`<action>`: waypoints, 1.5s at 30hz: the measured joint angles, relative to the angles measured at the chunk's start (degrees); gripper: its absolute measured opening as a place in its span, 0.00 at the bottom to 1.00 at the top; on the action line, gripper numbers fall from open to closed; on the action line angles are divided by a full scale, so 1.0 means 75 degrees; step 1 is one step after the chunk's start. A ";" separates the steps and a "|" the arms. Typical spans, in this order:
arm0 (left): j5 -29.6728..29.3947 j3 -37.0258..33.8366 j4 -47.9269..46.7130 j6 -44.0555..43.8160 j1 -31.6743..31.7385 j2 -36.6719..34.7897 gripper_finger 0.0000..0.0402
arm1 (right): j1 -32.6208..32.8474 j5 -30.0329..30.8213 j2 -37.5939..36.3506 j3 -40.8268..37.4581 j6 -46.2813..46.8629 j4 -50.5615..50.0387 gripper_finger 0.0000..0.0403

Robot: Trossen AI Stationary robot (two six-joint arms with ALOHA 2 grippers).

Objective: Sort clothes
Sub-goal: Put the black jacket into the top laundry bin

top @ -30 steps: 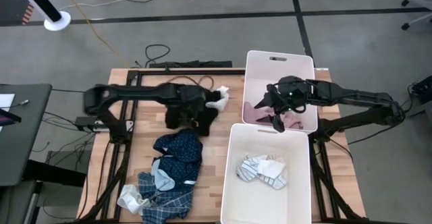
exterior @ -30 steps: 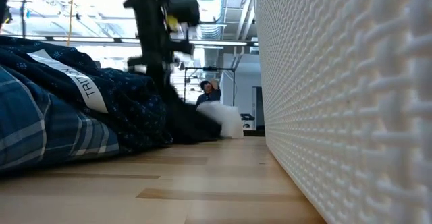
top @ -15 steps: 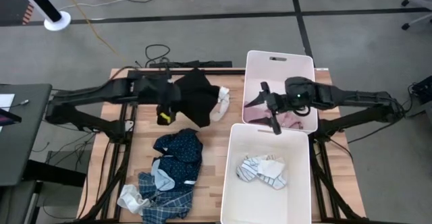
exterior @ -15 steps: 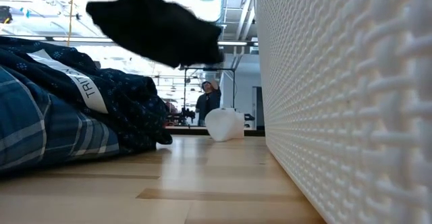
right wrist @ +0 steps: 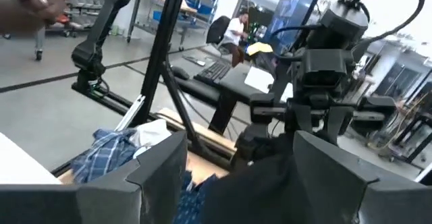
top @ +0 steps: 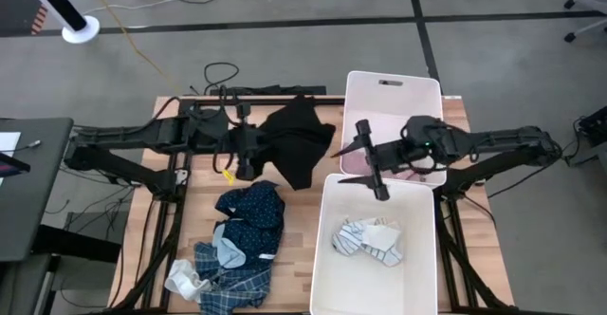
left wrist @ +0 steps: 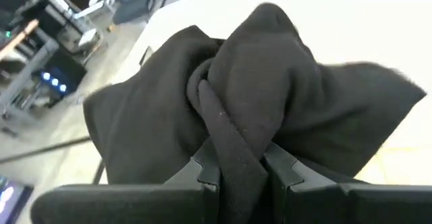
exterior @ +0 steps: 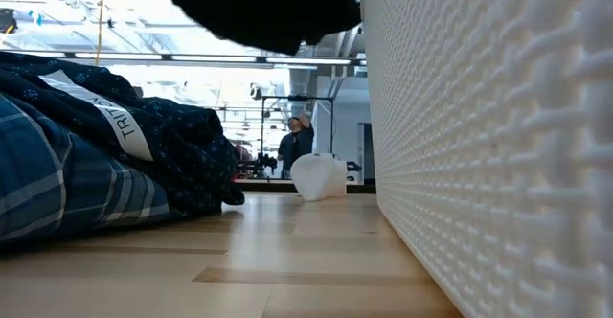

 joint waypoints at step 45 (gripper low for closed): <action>0.1597 0.0388 0.2005 0.0905 -0.1174 0.0966 0.13 | -0.0320 0.1414 0.3069 0.2371 0.0084 -0.1316 0.15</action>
